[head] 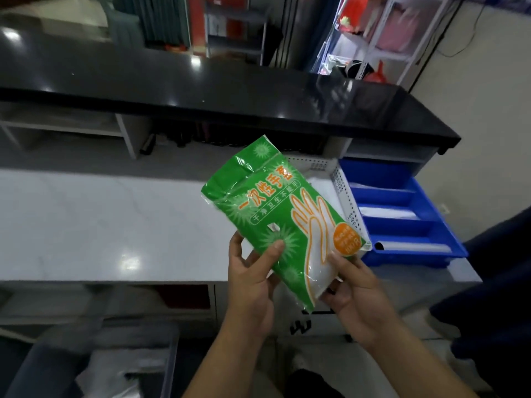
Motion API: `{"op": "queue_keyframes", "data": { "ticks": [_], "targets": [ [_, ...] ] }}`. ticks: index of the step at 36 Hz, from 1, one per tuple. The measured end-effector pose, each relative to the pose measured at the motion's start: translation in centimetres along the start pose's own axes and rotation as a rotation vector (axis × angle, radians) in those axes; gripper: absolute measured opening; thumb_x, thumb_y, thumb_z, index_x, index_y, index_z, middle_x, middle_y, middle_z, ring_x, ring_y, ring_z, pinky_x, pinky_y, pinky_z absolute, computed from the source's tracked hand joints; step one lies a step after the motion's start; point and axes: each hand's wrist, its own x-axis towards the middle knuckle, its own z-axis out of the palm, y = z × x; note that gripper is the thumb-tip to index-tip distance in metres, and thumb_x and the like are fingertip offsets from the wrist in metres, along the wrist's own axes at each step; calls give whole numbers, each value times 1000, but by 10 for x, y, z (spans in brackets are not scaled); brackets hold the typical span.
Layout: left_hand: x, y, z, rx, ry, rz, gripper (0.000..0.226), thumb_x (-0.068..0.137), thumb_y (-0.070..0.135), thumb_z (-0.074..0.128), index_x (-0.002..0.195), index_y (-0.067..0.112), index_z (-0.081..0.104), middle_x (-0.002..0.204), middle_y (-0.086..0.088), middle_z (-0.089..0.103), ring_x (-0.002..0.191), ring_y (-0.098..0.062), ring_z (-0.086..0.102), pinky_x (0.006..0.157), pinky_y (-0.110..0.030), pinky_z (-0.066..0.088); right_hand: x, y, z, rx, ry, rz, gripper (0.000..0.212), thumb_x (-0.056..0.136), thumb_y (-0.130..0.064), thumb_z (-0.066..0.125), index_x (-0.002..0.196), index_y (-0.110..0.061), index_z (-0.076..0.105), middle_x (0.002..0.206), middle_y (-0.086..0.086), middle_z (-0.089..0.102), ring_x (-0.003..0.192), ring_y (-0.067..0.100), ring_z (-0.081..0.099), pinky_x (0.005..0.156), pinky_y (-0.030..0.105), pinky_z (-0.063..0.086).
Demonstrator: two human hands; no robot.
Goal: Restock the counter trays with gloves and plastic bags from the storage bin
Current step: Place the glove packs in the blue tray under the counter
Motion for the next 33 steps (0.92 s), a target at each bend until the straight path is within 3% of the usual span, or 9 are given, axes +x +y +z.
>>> {"op": "queue_keyframes", "data": {
  "ticks": [4, 9, 13, 16, 18, 21, 25, 29, 33],
  "targets": [
    [1, -4, 9, 43, -15, 24, 77, 61, 14, 86, 129, 27, 53, 112, -11, 75, 100, -28, 73, 71, -38, 59, 10, -9, -8, 19, 13, 18, 36, 70, -19, 76, 106, -21, 75, 119, 13, 71, 94, 24, 73, 67, 39, 61],
    [13, -19, 27, 79, -99, -14, 61, 72, 9, 78, 127, 17, 53, 118, -17, 71, 103, -29, 71, 82, -39, 60, 25, -41, -43, 23, -34, 23, 44, 74, -20, 75, 117, -16, 69, 122, 13, 69, 99, 27, 72, 72, 42, 60],
    [31, -39, 59, 147, -138, -79, 79, 58, 29, 93, 126, 13, 56, 121, -14, 69, 108, -27, 68, 88, -40, 58, 43, -86, -92, 17, -84, -30, 42, 72, -19, 77, 113, -14, 70, 122, 16, 69, 100, 29, 71, 73, 45, 60],
    [44, -39, 65, 193, -91, -133, 101, 45, 42, 97, 133, 14, 56, 129, -14, 65, 120, -31, 62, 102, -52, 48, 52, -110, -116, 27, -79, -68, 33, 73, -12, 73, 106, -12, 73, 118, 18, 70, 97, 29, 72, 70, 38, 60],
    [58, -48, 75, 201, -77, -136, 91, 60, 42, 89, 138, 12, 53, 131, -14, 64, 121, -31, 62, 103, -54, 45, 60, -136, -145, -33, -82, -81, 29, 72, -10, 72, 102, -12, 75, 114, 17, 72, 98, 30, 72, 72, 38, 60],
    [79, -54, 93, 288, -218, -131, 79, 82, 41, 71, 149, 13, 40, 142, -15, 57, 126, -32, 58, 98, -49, 52, 76, -174, -188, -120, -104, -134, 24, 70, -5, 70, 91, -13, 79, 103, 15, 76, 89, 26, 74, 68, 33, 60],
    [105, -57, 123, 488, -438, -171, 95, 76, 42, 81, 154, 25, 29, 153, -18, 42, 137, -41, 44, 107, -59, 42, 101, -216, -248, -249, -167, -173, 26, 67, -5, 71, 90, -11, 78, 97, 19, 75, 85, 31, 74, 66, 35, 61],
    [120, -68, 163, 744, -312, -22, 105, 50, 44, 96, 142, 42, 46, 147, -1, 54, 133, -23, 53, 109, -49, 40, 126, -250, -299, -409, -267, -209, 32, 65, -14, 79, 97, -13, 78, 99, 19, 75, 92, 35, 73, 71, 37, 61],
    [132, -71, 202, 1250, -392, 145, 106, 56, 55, 91, 144, 54, 33, 148, 26, 44, 138, 2, 40, 111, -35, 31, 149, -272, -331, -517, -330, -214, 44, 61, -33, 91, 99, -17, 78, 101, 14, 76, 95, 28, 73, 74, 29, 60]
  ]
}}
